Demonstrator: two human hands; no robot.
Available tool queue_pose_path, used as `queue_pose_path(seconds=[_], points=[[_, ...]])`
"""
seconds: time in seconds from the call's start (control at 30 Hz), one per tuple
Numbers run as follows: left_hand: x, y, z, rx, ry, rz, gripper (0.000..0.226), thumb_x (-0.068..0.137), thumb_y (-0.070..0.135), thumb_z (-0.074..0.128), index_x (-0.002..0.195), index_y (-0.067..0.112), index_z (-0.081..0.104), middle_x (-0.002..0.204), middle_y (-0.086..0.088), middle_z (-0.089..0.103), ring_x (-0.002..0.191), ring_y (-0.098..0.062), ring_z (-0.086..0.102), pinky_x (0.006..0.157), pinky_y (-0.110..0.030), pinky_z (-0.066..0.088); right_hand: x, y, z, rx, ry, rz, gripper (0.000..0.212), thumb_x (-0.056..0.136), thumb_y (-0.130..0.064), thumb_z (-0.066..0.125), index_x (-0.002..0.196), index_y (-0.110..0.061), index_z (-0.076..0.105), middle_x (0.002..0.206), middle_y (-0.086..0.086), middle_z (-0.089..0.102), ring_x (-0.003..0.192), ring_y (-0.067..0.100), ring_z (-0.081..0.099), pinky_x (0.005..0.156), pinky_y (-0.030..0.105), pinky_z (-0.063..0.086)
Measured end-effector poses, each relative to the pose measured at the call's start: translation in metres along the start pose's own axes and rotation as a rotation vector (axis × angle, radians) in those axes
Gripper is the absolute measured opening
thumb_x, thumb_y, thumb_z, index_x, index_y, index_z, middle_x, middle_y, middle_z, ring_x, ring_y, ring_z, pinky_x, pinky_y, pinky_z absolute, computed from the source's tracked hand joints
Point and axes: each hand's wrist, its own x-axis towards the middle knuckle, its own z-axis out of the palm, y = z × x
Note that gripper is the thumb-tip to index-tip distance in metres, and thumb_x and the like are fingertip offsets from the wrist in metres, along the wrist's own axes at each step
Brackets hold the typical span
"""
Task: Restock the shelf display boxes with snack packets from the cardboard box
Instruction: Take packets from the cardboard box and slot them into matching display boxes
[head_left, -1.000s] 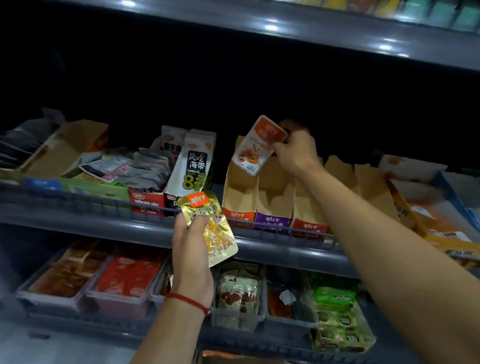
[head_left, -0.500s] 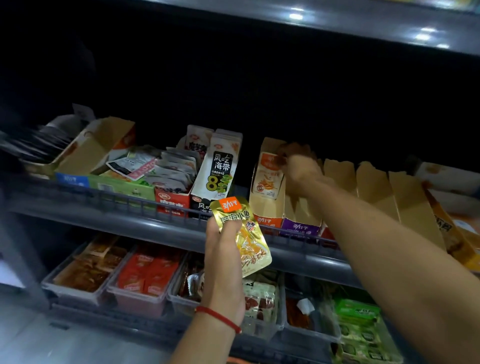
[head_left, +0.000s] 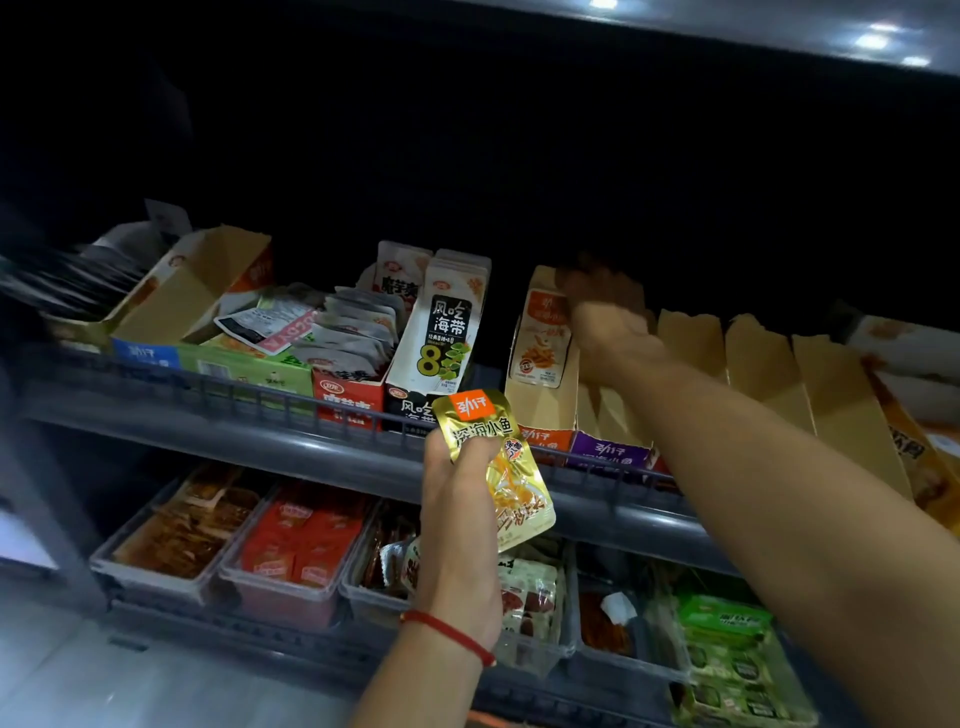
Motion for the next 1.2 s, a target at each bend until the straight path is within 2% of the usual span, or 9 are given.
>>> queue_pose_path(seconds=[0.1,0.23,0.3,0.4,0.6,0.8,1.0,1.1,1.2], points=[[0.0,-0.001,0.001,0.045,-0.016,-0.009,0.044,0.092,0.002,0.054,0.119,0.036,0.062,0.105,0.003,0.074,0.1,-0.024,0.069,0.085,-0.048,0.056,-0.011,0.004,0.002,0.059,0.055,-0.052,0.035,0.101,-0.015,0.055,0.136,-0.015,0.053,0.139,0.013,0.053,0.127,0.033,0.05,0.1,0.039,0.043],[-0.004,-0.003,0.003,0.103,-0.077,-0.017,0.059,0.093,-0.01,0.047,0.13,0.035,0.057,0.108,0.004,0.075,0.099,-0.018,0.072,0.087,-0.044,0.059,-0.044,0.005,-0.022,0.42,0.08,-0.16,0.021,0.1,-0.023,0.06,0.119,-0.016,0.066,0.107,-0.002,0.067,0.093,0.008,0.062,0.082,0.027,0.055],[-0.008,-0.004,0.005,0.144,-0.169,-0.015,0.055,0.094,-0.013,0.048,0.124,0.032,0.061,0.102,0.004,0.077,0.095,-0.014,0.074,0.081,-0.038,0.059,-0.07,0.009,-0.043,0.61,-0.118,-0.254,0.022,0.101,-0.029,0.06,0.119,-0.021,0.067,0.107,-0.013,0.066,0.09,-0.003,0.061,0.078,0.017,0.051],[-0.017,-0.011,0.009,0.244,-0.297,0.005,0.057,0.092,-0.017,0.053,0.118,0.034,0.059,0.098,0.001,0.078,0.089,-0.013,0.075,0.073,-0.032,0.057,-0.113,0.028,-0.068,0.734,-0.481,-0.299,0.027,0.103,-0.029,0.056,0.127,-0.021,0.064,0.111,-0.012,0.067,0.094,-0.004,0.064,0.074,0.015,0.051],[-0.036,-0.041,0.028,0.494,-0.48,0.068,0.055,0.092,-0.008,0.062,0.129,0.032,0.05,0.105,-0.002,0.077,0.099,-0.02,0.074,0.09,-0.045,0.058,-0.163,0.087,-0.103,0.737,-0.625,-0.223,0.03,0.091,-0.016,0.073,0.12,-0.015,0.067,0.1,-0.002,0.074,0.079,0.013,0.071,0.066,0.034,0.061],[-0.043,-0.06,0.051,0.504,-0.52,0.029,0.049,0.09,0.007,0.072,0.13,0.028,0.053,0.115,0.005,0.074,0.106,-0.011,0.071,0.096,-0.044,0.057,-0.171,0.144,-0.124,0.509,-0.358,-0.145,0.024,0.086,-0.015,0.077,0.105,-0.025,0.067,0.096,-0.008,0.07,0.085,0.004,0.069,0.073,0.02,0.058],[-0.032,-0.059,0.056,0.553,-0.388,0.106,0.047,0.091,0.004,0.067,0.126,0.033,0.055,0.12,0.01,0.066,0.106,-0.004,0.067,0.098,-0.041,0.056,-0.115,0.208,-0.159,0.323,-0.094,0.016,0.029,0.093,-0.022,0.069,0.122,-0.025,0.063,0.11,-0.01,0.064,0.096,0.006,0.06,0.074,0.013,0.042],[-0.027,-0.057,0.056,0.573,-0.365,0.155,0.043,0.092,0.004,0.066,0.121,0.035,0.058,0.117,0.013,0.067,0.103,-0.002,0.067,0.095,-0.041,0.057,-0.089,0.224,-0.146,0.274,-0.112,0.11,0.027,0.096,-0.024,0.066,0.123,-0.027,0.06,0.104,-0.01,0.06,0.084,0.004,0.056,0.066,0.013,0.036],[-0.021,-0.054,0.058,0.591,-0.353,0.177,0.042,0.091,0.003,0.067,0.118,0.035,0.059,0.116,0.013,0.067,0.101,-0.001,0.067,0.093,-0.041,0.058,-0.074,0.226,-0.117,0.233,-0.143,0.131,0.025,0.098,-0.026,0.065,0.123,-0.026,0.06,0.111,-0.002,0.062,0.098,0.014,0.059,0.072,0.021,0.04]])
